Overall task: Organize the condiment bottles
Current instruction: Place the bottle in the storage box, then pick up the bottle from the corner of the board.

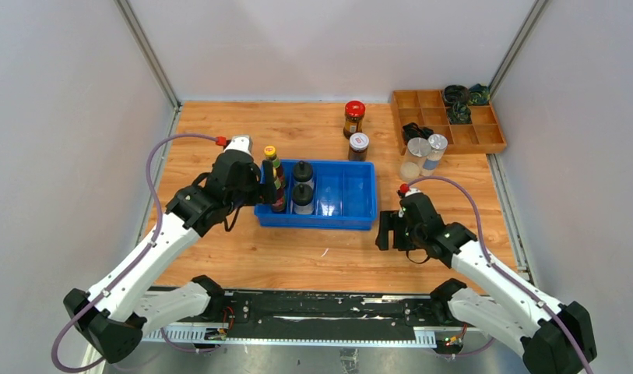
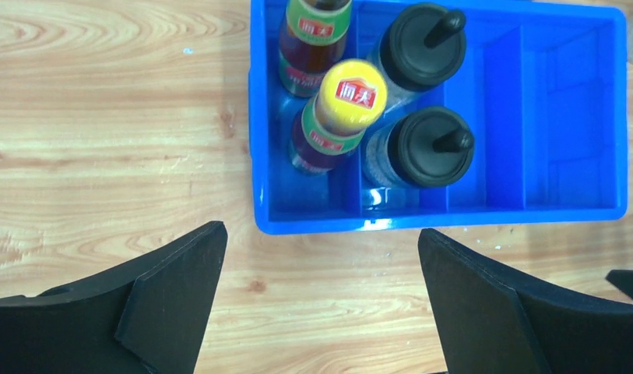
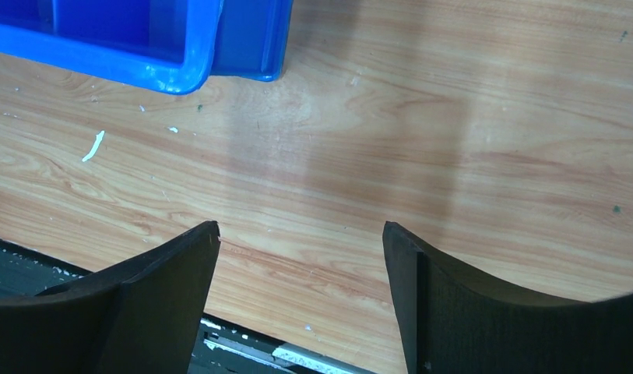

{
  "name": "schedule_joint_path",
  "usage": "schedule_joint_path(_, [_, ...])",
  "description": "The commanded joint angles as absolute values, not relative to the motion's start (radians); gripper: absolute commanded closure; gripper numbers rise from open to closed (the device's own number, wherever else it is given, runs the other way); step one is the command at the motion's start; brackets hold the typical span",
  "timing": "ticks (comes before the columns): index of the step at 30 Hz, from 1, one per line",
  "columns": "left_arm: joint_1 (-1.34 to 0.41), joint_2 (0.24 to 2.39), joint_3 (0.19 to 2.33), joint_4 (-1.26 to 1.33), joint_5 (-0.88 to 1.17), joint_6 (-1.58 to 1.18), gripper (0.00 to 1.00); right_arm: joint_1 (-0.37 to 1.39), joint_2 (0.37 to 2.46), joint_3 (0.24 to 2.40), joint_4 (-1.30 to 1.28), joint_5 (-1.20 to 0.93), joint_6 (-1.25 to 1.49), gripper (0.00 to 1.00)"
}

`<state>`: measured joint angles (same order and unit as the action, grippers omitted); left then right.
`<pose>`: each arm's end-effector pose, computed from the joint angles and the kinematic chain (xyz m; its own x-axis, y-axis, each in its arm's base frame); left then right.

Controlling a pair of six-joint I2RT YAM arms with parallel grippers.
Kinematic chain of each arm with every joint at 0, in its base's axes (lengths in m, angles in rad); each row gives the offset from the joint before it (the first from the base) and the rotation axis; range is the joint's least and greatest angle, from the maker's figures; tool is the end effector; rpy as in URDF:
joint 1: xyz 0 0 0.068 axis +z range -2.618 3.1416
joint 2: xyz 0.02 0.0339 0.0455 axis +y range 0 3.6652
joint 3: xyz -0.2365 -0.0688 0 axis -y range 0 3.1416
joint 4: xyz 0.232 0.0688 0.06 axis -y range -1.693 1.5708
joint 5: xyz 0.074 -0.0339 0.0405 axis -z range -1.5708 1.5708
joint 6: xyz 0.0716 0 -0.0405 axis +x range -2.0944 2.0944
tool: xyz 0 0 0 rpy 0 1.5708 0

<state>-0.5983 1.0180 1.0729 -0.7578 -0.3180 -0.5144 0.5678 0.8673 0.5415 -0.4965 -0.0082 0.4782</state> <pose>0.2047 -0.1125 0.2956 -0.6313 -0.1353 -0.7637 0.0314 0.9794 -0.1994 0.1726 0.1108 0.1698 -0.7981 0.0367 -0.6014 -0.1973 0.9272 0.3185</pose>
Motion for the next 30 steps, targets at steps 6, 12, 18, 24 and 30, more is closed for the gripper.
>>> schedule_joint_path(6, [-0.615, 0.9, 0.913, -0.723, -0.279, -0.535, 0.0, 0.578, 0.769, 0.592, -0.59, -0.033, 0.485, 0.16])
schedule_joint_path(12, [-0.615, 0.841, 0.852, -0.681, -0.25, -0.537, 0.0, 0.578, 0.722, 0.645, -0.591, -0.001, 0.448, 0.13])
schedule_joint_path(18, [-0.629, 0.857, 0.822, -0.655, -0.235, -0.529, 0.0, 0.578, 0.777, 0.657, -0.56, -0.046, 0.413, 0.06])
schedule_joint_path(24, [-0.643, 0.838, 0.788, -0.606, -0.247, -0.477, 0.0, 0.579, 0.827, 0.676, -0.52, -0.101, 0.348, 0.0])
schedule_joint_path(30, [-0.644, 0.853, 0.769, -0.589, -0.22, -0.486, 0.0, 0.579, 0.881, 0.701, -0.507, -0.091, 0.339, 0.0])
